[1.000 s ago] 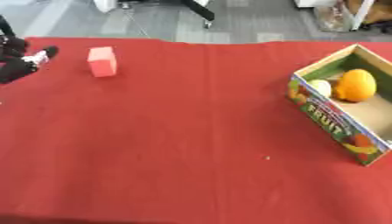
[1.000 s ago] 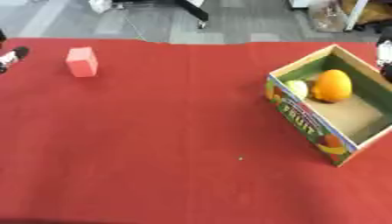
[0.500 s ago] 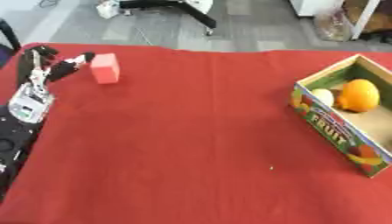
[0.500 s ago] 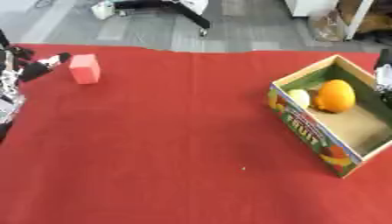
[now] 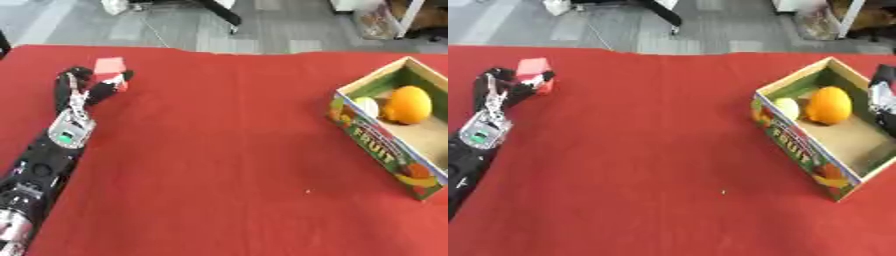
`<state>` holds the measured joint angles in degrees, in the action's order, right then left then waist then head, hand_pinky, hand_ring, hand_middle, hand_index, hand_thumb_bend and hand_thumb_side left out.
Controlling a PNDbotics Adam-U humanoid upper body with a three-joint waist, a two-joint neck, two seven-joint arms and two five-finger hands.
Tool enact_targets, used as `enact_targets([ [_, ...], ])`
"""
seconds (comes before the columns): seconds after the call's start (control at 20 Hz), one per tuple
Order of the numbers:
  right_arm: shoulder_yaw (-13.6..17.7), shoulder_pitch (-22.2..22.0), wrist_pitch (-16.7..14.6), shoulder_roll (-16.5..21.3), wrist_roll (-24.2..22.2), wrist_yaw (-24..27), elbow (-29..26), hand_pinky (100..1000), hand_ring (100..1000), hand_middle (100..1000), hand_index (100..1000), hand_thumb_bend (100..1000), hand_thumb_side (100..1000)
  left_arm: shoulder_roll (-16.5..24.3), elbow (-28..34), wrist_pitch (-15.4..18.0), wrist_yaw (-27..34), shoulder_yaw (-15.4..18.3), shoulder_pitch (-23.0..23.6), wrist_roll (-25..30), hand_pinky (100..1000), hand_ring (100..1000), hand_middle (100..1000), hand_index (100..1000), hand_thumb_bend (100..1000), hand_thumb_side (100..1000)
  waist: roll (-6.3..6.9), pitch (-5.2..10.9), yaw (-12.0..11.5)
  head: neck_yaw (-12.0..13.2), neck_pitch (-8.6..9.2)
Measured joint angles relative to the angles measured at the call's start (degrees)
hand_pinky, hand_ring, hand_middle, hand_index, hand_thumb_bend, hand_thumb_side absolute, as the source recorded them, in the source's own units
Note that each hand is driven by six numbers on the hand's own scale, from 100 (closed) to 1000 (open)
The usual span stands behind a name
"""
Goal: Pick up the objects with one hand, pass them to the other hand, and then place them into the box on the other side of the table.
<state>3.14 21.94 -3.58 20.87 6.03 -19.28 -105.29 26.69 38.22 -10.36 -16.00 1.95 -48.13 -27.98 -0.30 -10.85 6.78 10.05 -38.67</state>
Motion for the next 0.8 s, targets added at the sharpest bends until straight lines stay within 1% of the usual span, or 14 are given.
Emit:
enact_targets([
  [0.05, 0.0, 0.0, 0.0, 0.0, 0.0, 0.0, 0.0, 635, 628, 497, 707, 139, 331, 0.0, -0.1, -0.7, -0.4, 0.0, -0.1, -0.2, 740, 613, 541, 628, 716, 409, 0.00, 0.00, 0.1, 0.0, 0.00],
  [0.15, 0.0, 0.0, -0.1, -0.1, -0.1, 0.2, 0.0, 635, 628, 497, 706, 138, 330, -0.2, -0.2, -2.0, -1.0, -0.1, -0.1, -0.5, 731, 600, 528, 615, 662, 377, 0.00, 0.00, 0.2, 0.0, 0.00],
  [0.2, 0.0, 0.0, -0.1, -0.2, -0.2, 0.2, 0.0, 635, 627, 496, 704, 134, 330, -0.4, -0.2, -2.3, -1.1, -0.1, -0.1, -0.6, 713, 571, 496, 578, 508, 266, 0.00, 0.00, 0.2, 0.0, 0.01],
  [0.25, 0.0, 0.0, -0.1, -0.3, -0.2, 0.2, 0.0, 635, 627, 496, 703, 133, 331, -0.4, -0.2, -2.5, -1.0, -0.1, -0.1, -0.6, 704, 550, 473, 551, 421, 198, 0.00, 0.00, 0.2, 0.0, 0.01],
  [0.3, 0.0, 0.0, -0.1, -0.3, -0.2, 0.3, 0.0, 635, 627, 496, 703, 133, 331, -0.4, -0.1, -2.3, -0.8, -0.1, -0.1, -0.6, 698, 536, 459, 535, 377, 164, 0.00, 0.00, 0.2, 0.0, 0.01],
  [0.35, 0.0, 0.0, -0.2, -0.4, -0.3, 0.4, 0.0, 635, 627, 496, 703, 131, 331, -0.4, -0.1, -1.9, -0.5, -0.1, -0.1, -0.6, 688, 508, 425, 502, 284, 100, 0.00, 0.00, 0.2, 0.0, 0.01],
  [0.45, 0.0, -0.1, -0.1, -0.4, -0.4, 0.4, 0.0, 635, 627, 495, 702, 130, 331, -0.5, 0.3, -0.3, 0.5, -0.1, 0.0, -0.4, 681, 488, 398, 476, 214, 100, 0.00, 0.00, 0.2, -0.1, 0.01],
  [0.5, 0.0, -0.1, -0.1, -0.4, -0.4, 0.4, 0.0, 635, 626, 495, 702, 129, 331, -0.6, 0.8, 0.7, 1.2, -0.2, 0.1, -0.2, 680, 483, 392, 471, 196, 100, 0.00, 0.00, 0.1, -0.1, 0.01],
  [0.55, 0.0, -0.1, -0.1, -0.4, -0.5, 0.4, 0.0, 635, 626, 494, 701, 129, 332, -0.6, 1.4, 1.9, 1.9, -0.4, 0.2, 0.0, 678, 476, 382, 462, 133, 100, 0.00, 0.00, 0.1, -0.1, 0.01],
  [0.6, 0.0, -0.2, -0.2, -0.4, -0.5, 0.4, 0.0, 635, 625, 494, 700, 127, 331, -0.6, 2.1, 3.1, 2.5, -0.5, 0.4, 0.3, 677, 472, 378, 457, 158, 100, 0.00, 0.00, -0.1, -0.2, 0.01],
  [0.8, -0.1, -0.3, -0.2, -0.4, -0.6, 0.5, 0.0, 634, 624, 492, 698, 126, 330, 0.7, 6.7, 7.3, 6.0, -1.3, 1.9, 2.5, 673, 461, 364, 444, 146, 100, 0.00, 0.00, -0.6, -0.6, 0.02],
])
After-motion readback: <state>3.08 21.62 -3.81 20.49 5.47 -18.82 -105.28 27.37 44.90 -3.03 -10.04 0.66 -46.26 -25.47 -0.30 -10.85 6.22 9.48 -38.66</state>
